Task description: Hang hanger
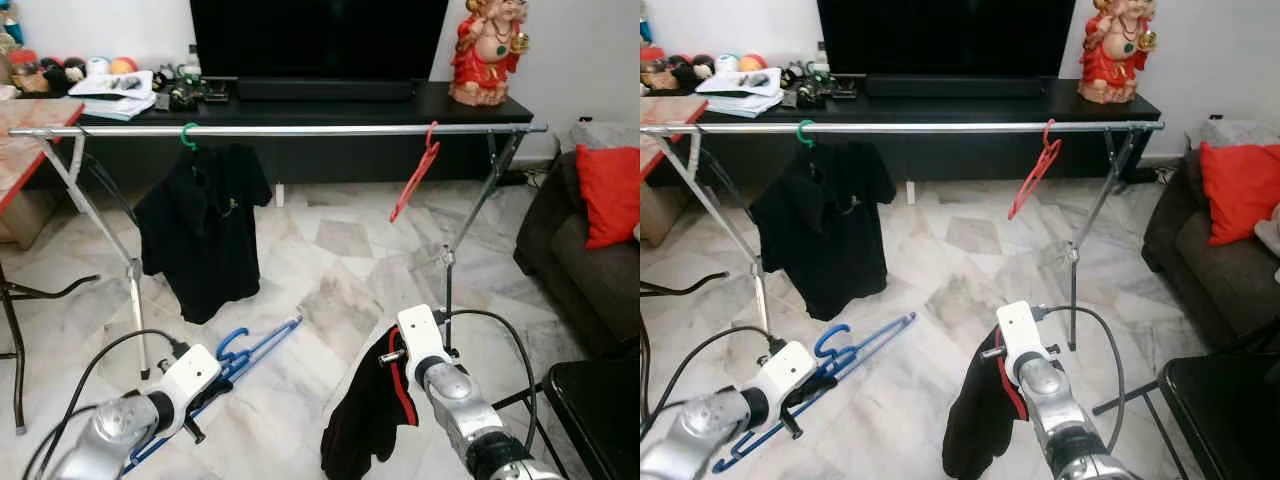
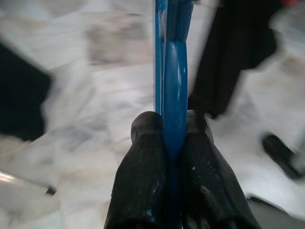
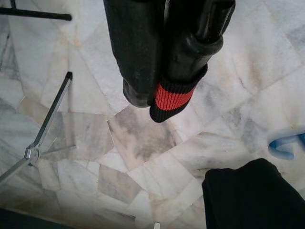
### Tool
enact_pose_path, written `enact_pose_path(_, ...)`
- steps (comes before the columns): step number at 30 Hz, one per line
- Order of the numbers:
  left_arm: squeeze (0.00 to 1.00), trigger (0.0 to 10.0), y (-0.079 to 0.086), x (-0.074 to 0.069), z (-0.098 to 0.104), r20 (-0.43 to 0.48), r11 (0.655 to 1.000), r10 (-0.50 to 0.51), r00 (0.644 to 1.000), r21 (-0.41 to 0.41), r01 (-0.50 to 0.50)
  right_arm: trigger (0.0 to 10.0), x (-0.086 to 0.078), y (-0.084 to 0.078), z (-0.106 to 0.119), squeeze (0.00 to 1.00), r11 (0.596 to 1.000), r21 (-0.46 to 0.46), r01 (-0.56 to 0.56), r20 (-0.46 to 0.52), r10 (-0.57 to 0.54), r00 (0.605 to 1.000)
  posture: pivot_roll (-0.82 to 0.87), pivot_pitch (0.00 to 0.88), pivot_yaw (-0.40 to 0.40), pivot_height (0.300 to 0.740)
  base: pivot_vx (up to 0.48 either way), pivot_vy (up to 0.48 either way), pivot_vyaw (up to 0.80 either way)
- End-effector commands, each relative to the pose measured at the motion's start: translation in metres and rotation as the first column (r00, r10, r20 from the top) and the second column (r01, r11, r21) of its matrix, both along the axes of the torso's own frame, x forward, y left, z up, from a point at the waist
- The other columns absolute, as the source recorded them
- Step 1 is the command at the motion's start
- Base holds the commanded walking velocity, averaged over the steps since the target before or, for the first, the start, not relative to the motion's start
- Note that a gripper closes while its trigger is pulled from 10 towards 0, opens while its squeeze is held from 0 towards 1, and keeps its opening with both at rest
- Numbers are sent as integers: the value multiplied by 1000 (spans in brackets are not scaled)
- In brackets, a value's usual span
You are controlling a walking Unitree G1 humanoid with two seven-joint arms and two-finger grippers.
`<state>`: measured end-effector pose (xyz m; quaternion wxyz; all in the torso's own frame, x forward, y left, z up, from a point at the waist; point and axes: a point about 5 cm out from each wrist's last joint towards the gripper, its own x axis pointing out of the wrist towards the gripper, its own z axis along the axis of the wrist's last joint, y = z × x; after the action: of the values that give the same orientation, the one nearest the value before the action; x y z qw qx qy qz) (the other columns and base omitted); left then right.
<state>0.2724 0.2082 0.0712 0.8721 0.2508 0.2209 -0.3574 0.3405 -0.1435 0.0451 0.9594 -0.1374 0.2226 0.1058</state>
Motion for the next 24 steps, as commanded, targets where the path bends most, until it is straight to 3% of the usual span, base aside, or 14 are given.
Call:
enact_pose_path(1,0,10000,-10,0,13,-44,996,-91,995,-22,90,10000,3,2,4,0,1000,-19,-10,2,10,1000,127,53,-38,740,0,0,0)
enact_pose_path(3,0,10000,-14,-1,20,-69,990,-140,988,-33,138,10000,4,4,4,0,1000,-20,-15,4,15,1000,130,54,-40,740,0,0,0)
enact_pose_path(6,0,10000,-34,-6,40,-101,966,-246,964,-109,235,10000,5,6,5,0,1000,-22,-17,1,17,1000,133,54,-40,740,0,0,0)
enact_pose_path(12,0,10000,-54,-10,56,-108,936,-333,937,-160,314,10000,6,8,5,0,1000,-16,-14,2,15,1000,135,42,-41,740,0,0,0)
enact_pose_path(16,0,10000,-59,-18,54,-178,924,-369,912,-175,340,10000,6,9,6,0,1000,-13,-12,4,12,1000,136,37,-38,740,0,0,0)
enact_pose_path(24,0,10000,-59,-24,46,-216,935,-344,914,-166,313,10000,9,11,10,0,1000,9,-5,18,5,1000,136,24,-37,740,0,0,0)
